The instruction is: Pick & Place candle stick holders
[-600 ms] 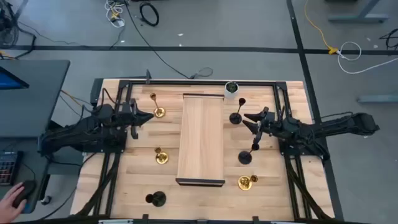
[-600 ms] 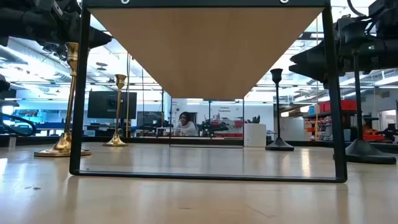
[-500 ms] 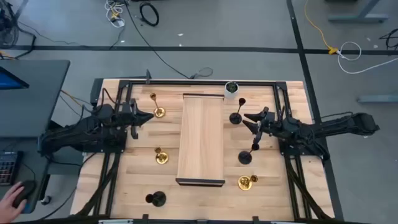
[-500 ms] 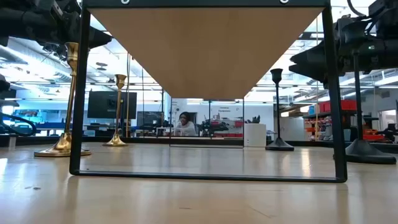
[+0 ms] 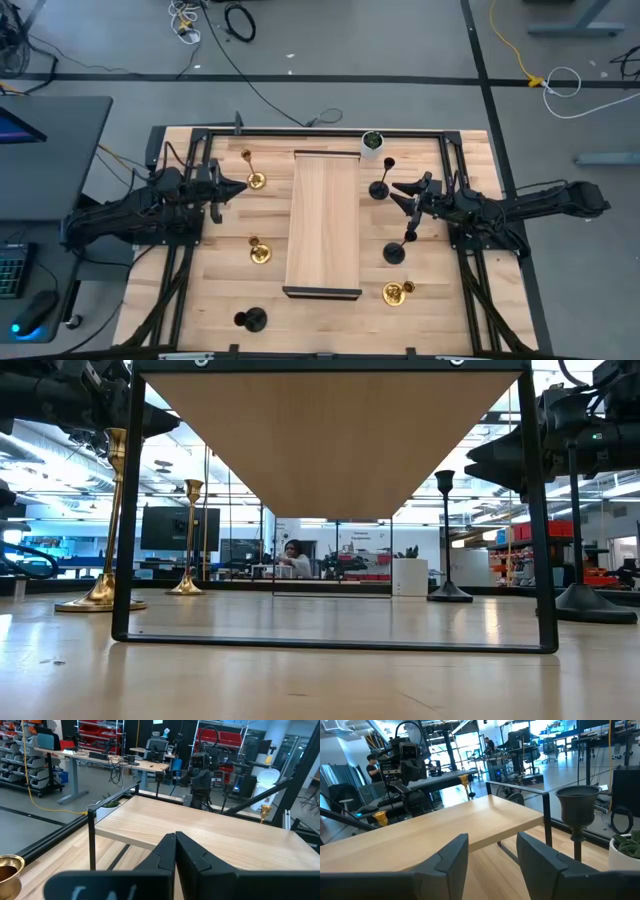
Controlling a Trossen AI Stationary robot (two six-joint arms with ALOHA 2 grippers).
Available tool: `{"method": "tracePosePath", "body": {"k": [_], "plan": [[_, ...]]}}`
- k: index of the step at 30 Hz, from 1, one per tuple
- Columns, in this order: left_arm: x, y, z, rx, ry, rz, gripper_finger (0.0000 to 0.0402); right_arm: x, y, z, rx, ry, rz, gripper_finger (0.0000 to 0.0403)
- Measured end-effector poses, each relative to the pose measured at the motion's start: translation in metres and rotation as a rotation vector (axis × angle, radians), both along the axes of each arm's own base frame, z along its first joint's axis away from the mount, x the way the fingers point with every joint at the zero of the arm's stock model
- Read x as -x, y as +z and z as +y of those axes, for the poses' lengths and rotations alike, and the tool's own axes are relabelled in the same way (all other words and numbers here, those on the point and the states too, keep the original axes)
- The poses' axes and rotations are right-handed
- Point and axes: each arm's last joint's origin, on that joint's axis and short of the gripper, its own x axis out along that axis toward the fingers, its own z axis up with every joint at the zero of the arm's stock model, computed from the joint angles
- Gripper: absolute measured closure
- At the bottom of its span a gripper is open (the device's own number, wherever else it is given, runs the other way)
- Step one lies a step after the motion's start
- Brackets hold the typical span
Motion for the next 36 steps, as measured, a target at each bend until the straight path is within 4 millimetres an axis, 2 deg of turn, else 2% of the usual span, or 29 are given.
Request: {"method": "tracePosePath", "body": {"k": [22,31,36], "plan": [[0.0,0.0001,0.0,-0.001,0.001,-0.001,0.039,0.0,0.0,0.0,0.0,0.0,0.0,0.0234],[0.0009,0.0021,0.0029,-0.005,0.104,-0.021,0.039,0.0,0.0,0.0,0.0,0.0,0.0,0.0234],[0.001,0.0048,0.0035,0.072,0.125,-0.072,0.039,0.0,-0.0001,0.0,0.0,0.0,0.001,0.0234]]}}
